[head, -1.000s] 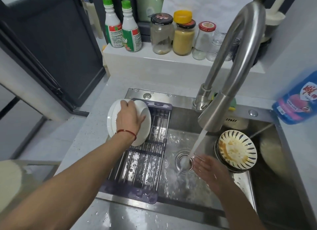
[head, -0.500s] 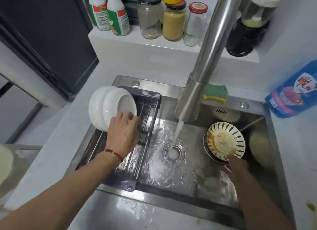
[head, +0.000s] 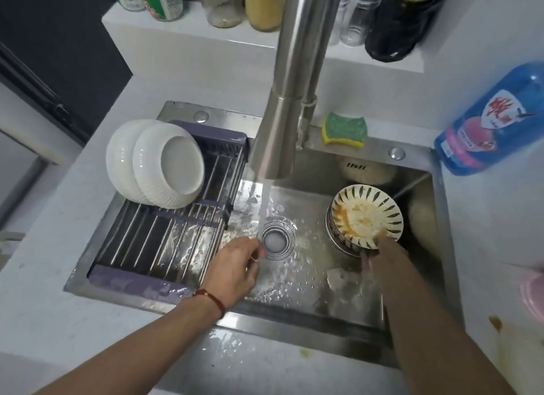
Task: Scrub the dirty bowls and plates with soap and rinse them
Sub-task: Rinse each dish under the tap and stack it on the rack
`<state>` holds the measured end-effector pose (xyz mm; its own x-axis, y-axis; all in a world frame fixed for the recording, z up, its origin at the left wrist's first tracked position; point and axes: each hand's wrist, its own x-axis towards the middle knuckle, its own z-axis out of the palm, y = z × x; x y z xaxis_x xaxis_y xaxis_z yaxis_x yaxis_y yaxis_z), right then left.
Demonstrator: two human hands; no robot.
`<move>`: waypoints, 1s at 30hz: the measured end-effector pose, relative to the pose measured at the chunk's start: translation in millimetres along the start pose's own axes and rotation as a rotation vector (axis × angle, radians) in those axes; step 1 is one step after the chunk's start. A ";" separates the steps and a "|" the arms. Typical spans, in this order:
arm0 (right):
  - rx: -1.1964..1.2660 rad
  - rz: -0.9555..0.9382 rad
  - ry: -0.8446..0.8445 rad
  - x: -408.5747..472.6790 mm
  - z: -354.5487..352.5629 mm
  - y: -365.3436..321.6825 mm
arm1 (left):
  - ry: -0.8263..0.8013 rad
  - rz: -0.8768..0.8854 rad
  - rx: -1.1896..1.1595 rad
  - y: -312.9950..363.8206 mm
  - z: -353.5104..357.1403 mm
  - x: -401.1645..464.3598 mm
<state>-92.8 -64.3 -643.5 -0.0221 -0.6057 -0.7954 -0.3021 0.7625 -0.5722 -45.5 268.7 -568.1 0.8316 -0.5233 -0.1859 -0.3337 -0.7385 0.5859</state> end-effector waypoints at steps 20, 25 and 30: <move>-0.619 -0.238 -0.530 -87.1 7.9 81.9 | -0.083 -0.968 -1.177 5.0 45.3 38.6; -1.172 -0.615 -0.533 -85.9 19.7 91.9 | 0.091 -1.020 -1.286 -32.1 85.2 45.9; -1.789 -1.305 -0.372 -105.0 42.3 119.0 | 0.230 -1.086 -1.337 -24.5 89.3 47.4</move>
<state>-86.1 99.7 -636.5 0.9035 -0.2279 -0.3628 -0.2833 -0.9530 -0.1069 -37.6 224.0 -661.7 0.4903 0.0860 -0.8673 0.8418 0.2110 0.4968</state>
